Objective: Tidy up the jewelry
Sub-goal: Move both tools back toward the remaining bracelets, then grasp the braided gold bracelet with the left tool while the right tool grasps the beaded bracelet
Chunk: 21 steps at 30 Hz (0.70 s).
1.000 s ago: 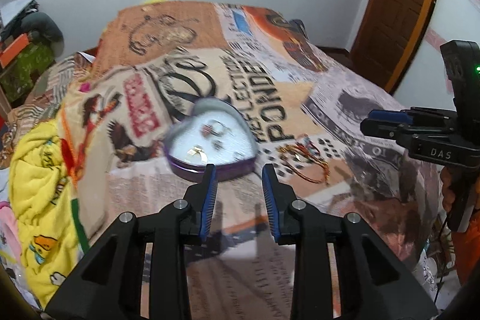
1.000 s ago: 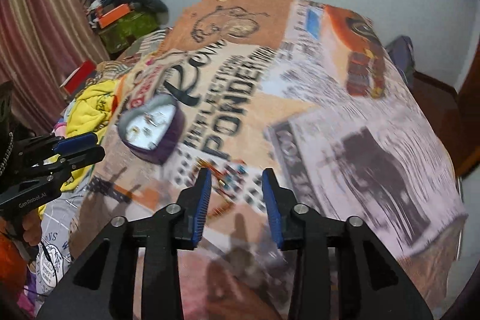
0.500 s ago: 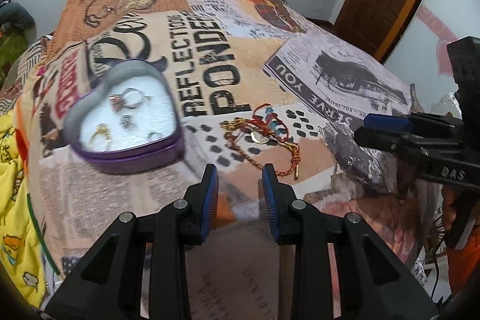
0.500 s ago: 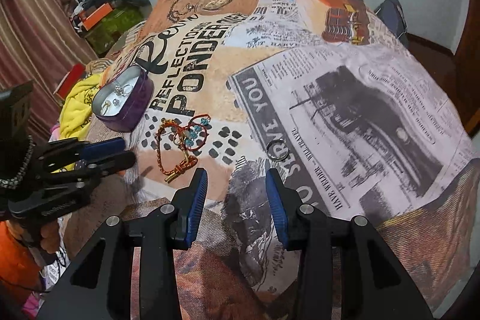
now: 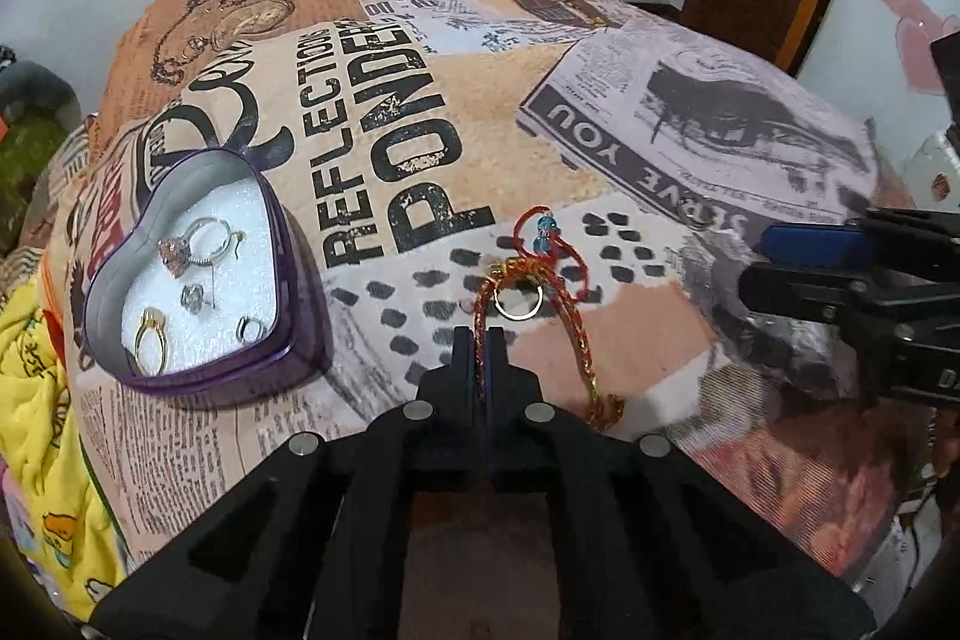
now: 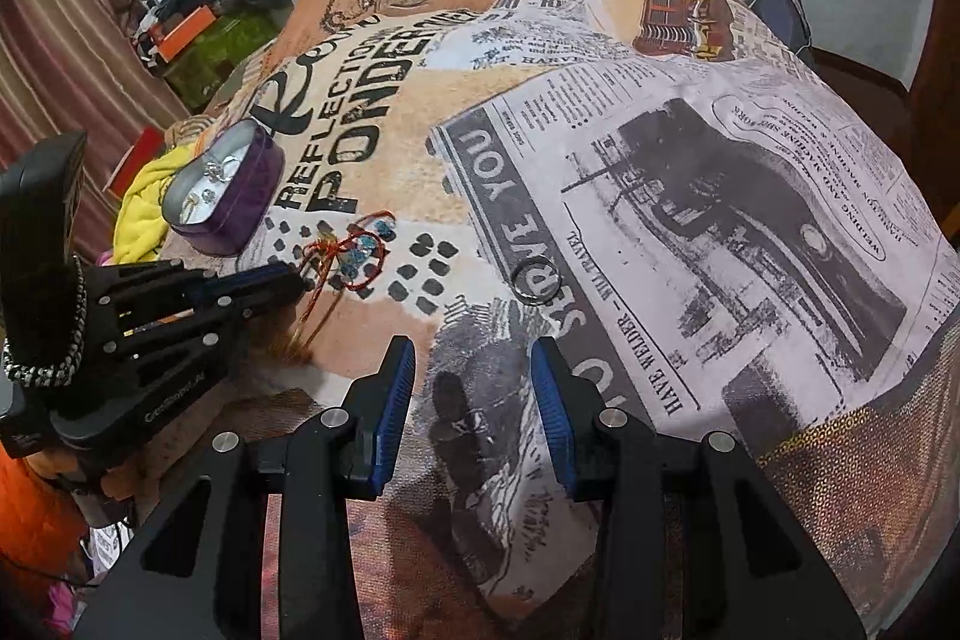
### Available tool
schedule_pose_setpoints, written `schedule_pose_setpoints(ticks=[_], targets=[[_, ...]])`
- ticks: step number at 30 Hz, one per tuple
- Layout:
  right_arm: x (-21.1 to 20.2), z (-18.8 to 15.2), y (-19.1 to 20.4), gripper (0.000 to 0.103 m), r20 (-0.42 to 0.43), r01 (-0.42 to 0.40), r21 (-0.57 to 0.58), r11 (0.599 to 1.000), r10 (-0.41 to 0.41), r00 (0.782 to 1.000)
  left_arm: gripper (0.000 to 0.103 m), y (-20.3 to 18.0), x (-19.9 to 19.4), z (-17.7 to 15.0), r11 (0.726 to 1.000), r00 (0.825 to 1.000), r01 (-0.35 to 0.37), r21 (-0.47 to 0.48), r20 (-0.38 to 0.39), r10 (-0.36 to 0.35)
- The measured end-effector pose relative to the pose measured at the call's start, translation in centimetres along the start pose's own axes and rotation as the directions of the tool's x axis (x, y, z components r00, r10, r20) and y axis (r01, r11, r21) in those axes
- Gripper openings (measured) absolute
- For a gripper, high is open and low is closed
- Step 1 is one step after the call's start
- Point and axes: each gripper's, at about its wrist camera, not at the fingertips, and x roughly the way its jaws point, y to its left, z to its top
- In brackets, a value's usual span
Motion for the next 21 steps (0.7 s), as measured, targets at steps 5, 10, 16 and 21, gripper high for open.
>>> schedule_pose_setpoints(ticks=[5, 10, 16, 21], targets=[[-0.4, 0.2, 0.8, 0.037, 0.018, -0.008, -0.027, 1.000, 0.009, 1.000, 0.001, 1.0, -2.4, -1.0, 0.999, 0.999, 0.019, -0.038, 0.034, -0.017], [0.2, 0.5, 1.9, 0.037, 0.006, -0.021, -0.048, 0.999, 0.021, 1.000, 0.001, 2.7, -5.6, -1.8, 0.997, 0.995, 0.003, -0.075, 0.097, 0.005], [2.1, 1.1, 3.3, 0.037, -0.031, -0.024, -0.083, 0.996, 0.021, 0.999, 0.001, 4.2, -7.4, -1.8, 0.995, 0.988, -0.022, -0.097, 0.149, 0.036], [4.6, 1.9, 4.2, 0.037, -0.069, 0.015, -0.144, 0.990, -0.025, 0.997, 0.001, 4.9, -7.0, -2.1, 0.994, 0.989, -0.009, -0.110, 0.149, 0.026]])
